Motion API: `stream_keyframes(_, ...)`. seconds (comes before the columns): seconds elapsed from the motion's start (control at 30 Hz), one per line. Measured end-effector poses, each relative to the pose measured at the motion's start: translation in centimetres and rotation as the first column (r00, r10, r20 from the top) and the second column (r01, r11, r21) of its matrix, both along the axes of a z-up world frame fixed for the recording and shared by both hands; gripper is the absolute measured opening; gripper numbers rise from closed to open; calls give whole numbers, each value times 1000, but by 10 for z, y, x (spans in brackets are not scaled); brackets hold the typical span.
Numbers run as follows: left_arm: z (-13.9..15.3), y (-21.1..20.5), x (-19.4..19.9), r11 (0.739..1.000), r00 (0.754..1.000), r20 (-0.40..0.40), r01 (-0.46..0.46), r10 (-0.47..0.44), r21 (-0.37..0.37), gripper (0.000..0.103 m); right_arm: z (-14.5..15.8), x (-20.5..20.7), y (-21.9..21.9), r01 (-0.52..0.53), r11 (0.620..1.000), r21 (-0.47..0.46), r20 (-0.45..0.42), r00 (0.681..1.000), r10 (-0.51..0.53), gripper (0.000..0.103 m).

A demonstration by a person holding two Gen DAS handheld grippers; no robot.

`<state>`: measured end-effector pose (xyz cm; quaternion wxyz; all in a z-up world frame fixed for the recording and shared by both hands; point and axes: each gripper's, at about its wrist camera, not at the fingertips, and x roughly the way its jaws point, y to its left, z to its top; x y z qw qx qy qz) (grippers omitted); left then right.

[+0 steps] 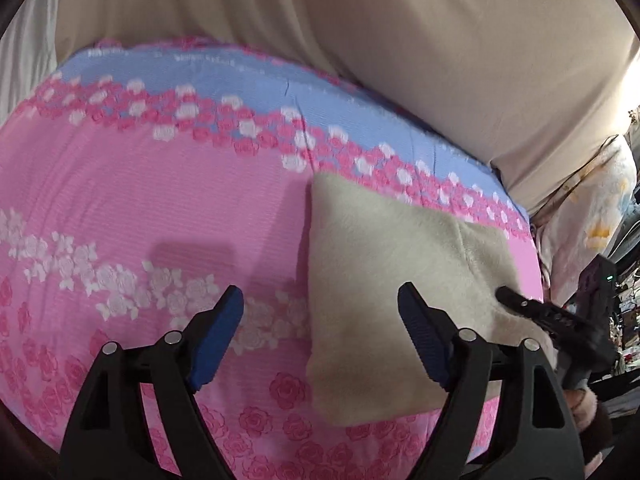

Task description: Fold small clothes

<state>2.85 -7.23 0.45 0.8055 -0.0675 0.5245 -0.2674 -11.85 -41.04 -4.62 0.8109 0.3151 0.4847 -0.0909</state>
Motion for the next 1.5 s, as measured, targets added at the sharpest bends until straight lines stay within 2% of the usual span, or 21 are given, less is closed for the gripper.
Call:
stream_keyframes(0.03, -8, -3, -1, 1000, 999, -30, 11, -11, 6, 77, -24, -1, -5, 6, 1000, -31, -79, 997, -9, 37)
stream_keyframes(0.07, -19, -7, -2, 1000, 998, -62, 22, -20, 20, 77, -45, -8, -11, 33, 999, -14, -124, 992, -34, 43)
stream_keyframes(0.1, -25, -9, -2, 999, 997, -80, 26, -23, 31, 77, -47, -16, -16, 78, 996, 36, -92, 993, -74, 45)
stream_keyframes(0.13, -29, -11, -3, 999, 995, -93, 33, -29, 39, 77, -41, -23, -18, 118, 990, 72, -57, 992, -114, 46)
stream_keyframes(0.2, -31, -13, -5, 998, 995, -94, 39, -35, 40, 77, -15, -35, -12, 149, 989, 24, -7, 989, -149, 48)
stream_keyframes(0.27, -31, -15, -4, 998, 995, -92, 40, -37, 39, 78, 8, -41, 1, 114, 993, -22, 26, 993, -113, 49)
stream_keyframes(0.43, -30, -27, -8, 995, 995, -73, 79, -75, 61, 78, 29, -56, 45, -11, 1000, -12, 29, 1000, 11, 50)
stream_keyframes(0.53, -29, -33, -11, 993, 993, -70, 99, -94, 63, 78, 4, -60, 63, -35, 999, -8, -54, 998, 34, 71)
stream_keyframes(0.57, -31, -35, -12, 992, 992, -76, 108, -103, 61, 78, -7, -60, 63, -28, 1000, -10, -74, 997, 27, 67)
stream_keyframes(0.6, -34, -37, -12, 991, 990, -84, 116, -111, 62, 78, -18, -60, 63, -28, 1000, 3, -94, 995, 28, 34)
stream_keyframes(0.63, -36, -38, -13, 991, 989, -92, 121, -115, 64, 78, -22, -59, 61, -18, 999, 30, -104, 994, 21, 22)
stream_keyframes(0.73, -37, -39, -16, 988, 987, -96, 135, -128, 77, 78, 18, -64, 51, 10, 999, 47, 38, 999, -12, 18)
stream_keyframes(0.8, -36, -37, -16, 988, 987, -96, 136, -129, 68, 79, 27, -70, 47, 1, 1000, -3, 47, 999, -1, 18)
stream_keyframes(0.87, -44, -37, -14, 990, 984, -132, 131, -123, 54, 79, -6, -72, 42, -7, 999, -37, -49, 999, 5, 23)
stream_keyframes(0.9, -48, -38, -13, 991, 981, -151, 127, -118, 47, 79, -29, -73, 42, -18, 998, -52, -117, 993, 11, 31)
stream_keyframes(0.97, -53, -39, -11, 992, 978, -173, 121, -113, 38, 79, -51, -80, 37, 9, 1000, -3, -134, 991, -9, 35)
stream_keyframes(1.03, -52, -40, -11, 992, 980, -165, 119, -111, 44, 79, -27, -79, 34, 48, 999, -7, -90, 995, -48, 40)
stream_keyframes(1.13, -51, -43, -4, 994, 980, -171, 109, -105, 14, 81, 9, -66, 25, 70, 993, -98, -13, 997, -72, 79)
stream_keyframes(1.27, -59, -57, 7, 994, 969, -223, 95, -105, -51, 82, -2, -38, -4, 89, 994, -59, -9, 996, -90, 81)
stream_keyframes(1.4, -83, -77, 19, 994, 952, -290, 89, -102, -57, 86, -48, -14, -20, 130, 984, 124, -63, 990, -123, 82)
stream_keyframes(1.5, -108, -83, 25, 997, 931, -358, 68, -76, -36, 88, -71, -12, -22, 175, 952, 251, -43, 985, -170, 85)
